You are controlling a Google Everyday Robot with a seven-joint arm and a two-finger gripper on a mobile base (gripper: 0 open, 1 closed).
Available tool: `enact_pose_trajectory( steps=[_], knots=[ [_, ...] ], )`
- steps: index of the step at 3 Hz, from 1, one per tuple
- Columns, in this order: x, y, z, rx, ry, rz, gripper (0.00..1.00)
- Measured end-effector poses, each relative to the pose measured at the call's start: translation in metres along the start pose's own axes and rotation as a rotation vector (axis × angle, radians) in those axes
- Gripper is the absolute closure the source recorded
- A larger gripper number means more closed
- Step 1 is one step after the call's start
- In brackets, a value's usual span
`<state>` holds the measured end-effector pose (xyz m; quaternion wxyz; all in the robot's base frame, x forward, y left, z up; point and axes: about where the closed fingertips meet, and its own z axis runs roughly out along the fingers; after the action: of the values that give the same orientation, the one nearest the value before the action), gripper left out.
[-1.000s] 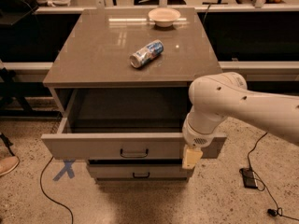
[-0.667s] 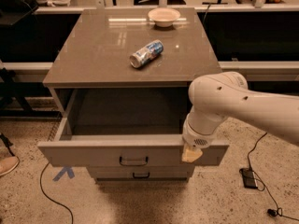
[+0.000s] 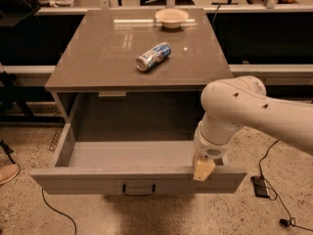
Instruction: Open top drawer
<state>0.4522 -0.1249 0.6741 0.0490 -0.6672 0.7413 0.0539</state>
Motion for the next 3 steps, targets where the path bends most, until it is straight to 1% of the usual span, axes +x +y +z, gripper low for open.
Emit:
enact_pose_trajectory(
  steps=[1,3],
  knots=[
    [0.0003,0.0005,-0.0007,0.001,0.001,0.0,0.87],
    [0.0007,0.0016,-0.0023,0.004,0.003,-0.001,0.42]
  ],
)
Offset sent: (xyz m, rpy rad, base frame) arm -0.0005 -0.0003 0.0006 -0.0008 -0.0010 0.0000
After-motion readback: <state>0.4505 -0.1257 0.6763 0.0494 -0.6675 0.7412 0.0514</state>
